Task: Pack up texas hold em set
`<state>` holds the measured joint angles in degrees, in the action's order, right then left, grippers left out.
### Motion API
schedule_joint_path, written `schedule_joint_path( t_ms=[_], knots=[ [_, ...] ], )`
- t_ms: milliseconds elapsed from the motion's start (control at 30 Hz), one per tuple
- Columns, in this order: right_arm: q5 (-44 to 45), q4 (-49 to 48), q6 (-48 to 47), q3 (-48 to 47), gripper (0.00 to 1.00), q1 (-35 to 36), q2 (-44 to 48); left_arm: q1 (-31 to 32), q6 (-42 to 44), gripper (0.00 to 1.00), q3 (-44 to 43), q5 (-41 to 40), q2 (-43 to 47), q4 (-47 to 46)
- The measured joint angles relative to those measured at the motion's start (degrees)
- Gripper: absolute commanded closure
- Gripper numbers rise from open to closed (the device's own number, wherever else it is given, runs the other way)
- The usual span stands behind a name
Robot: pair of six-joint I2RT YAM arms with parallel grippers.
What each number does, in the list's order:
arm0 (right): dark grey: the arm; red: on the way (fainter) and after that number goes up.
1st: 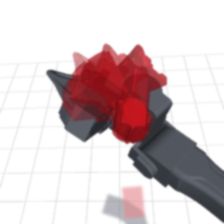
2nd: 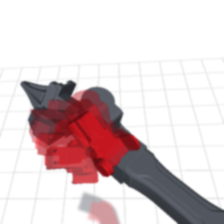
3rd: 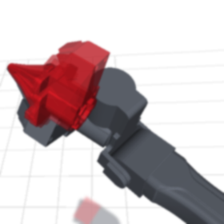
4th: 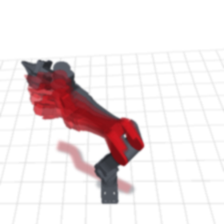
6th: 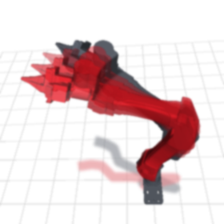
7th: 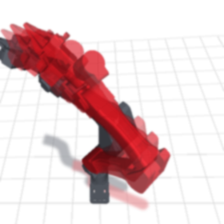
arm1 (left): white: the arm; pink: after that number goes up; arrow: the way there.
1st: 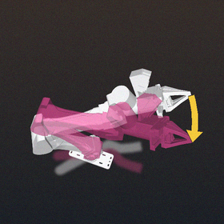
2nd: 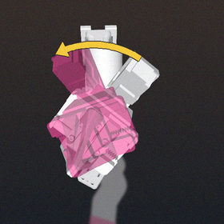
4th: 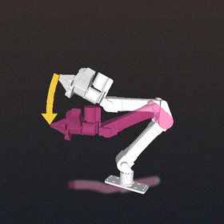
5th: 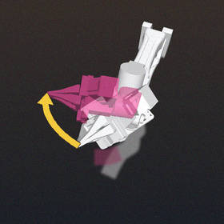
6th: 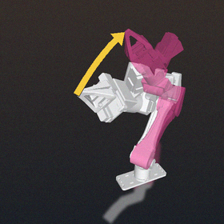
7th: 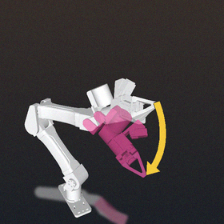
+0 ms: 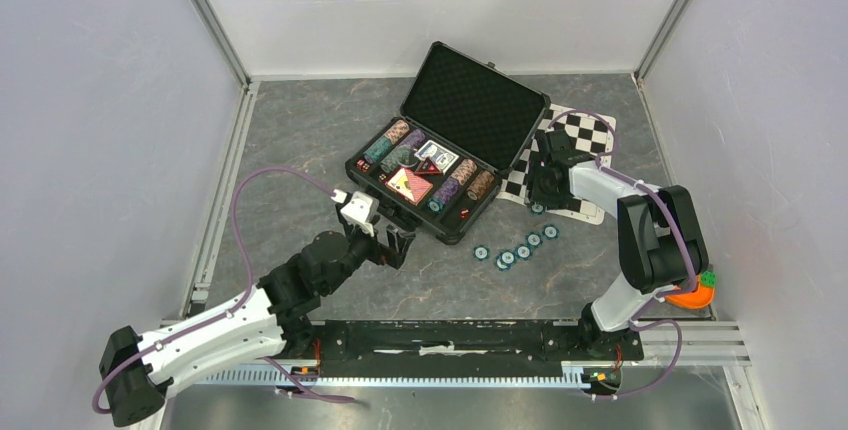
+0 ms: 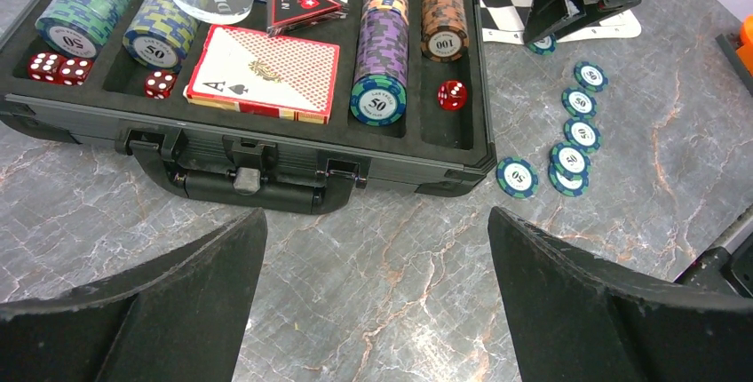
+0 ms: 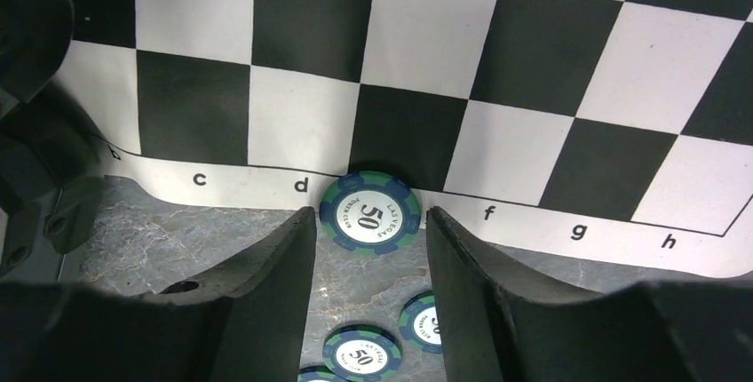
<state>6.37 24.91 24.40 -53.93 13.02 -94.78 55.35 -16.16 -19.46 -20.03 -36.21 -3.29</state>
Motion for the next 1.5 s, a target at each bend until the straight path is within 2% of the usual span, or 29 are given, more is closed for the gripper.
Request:
schedule_joint_path(
  t_ms=[333, 433, 567, 867, 1167, 1267, 1367, 1500],
  knots=[
    [-0.52, 1.99, 0.00, -0.26, 0.52, 0.00, 1.88, 0.00, 0.00, 0.00, -0.02, -0.42, 1.42, 0.17],
    [-0.61, 2.29, -0.02, -0.26, 0.43, 0.00, 4.13, 0.00, 0.00, 0.00, 0.00, -0.42, 1.97, 0.17],
    [-0.94, 2.10, -0.13, -0.26, 0.41, 0.00, 5.77, 0.00, 0.00, 0.00, 0.00, -0.44, 2.69, 0.20],
    [-1.20, 1.81, 0.04, -0.37, 0.41, 0.96, 0.96, 0.00, 0.00, 0.00, 0.00, -0.48, 3.37, 0.50],
    [2.62, 3.30, 0.04, -2.10, 0.44, 2.36, -1.60, 0.00, 0.00, 0.00, 0.04, -0.85, 4.26, 0.63],
    [2.80, 3.28, 0.07, -2.12, 0.42, 2.36, -1.62, 0.00, 0.00, 0.00, 0.04, -0.85, 4.28, 0.63],
    [2.84, 3.30, 0.09, -2.16, 0.35, 2.38, -1.62, 0.00, 0.00, 0.00, 0.04, -0.85, 4.28, 0.63],
    [2.95, 3.72, 0.00, -2.56, 0.32, 2.36, -1.62, 0.00, 0.00, 0.00, 0.04, -0.85, 4.26, 0.63]
  ],
)
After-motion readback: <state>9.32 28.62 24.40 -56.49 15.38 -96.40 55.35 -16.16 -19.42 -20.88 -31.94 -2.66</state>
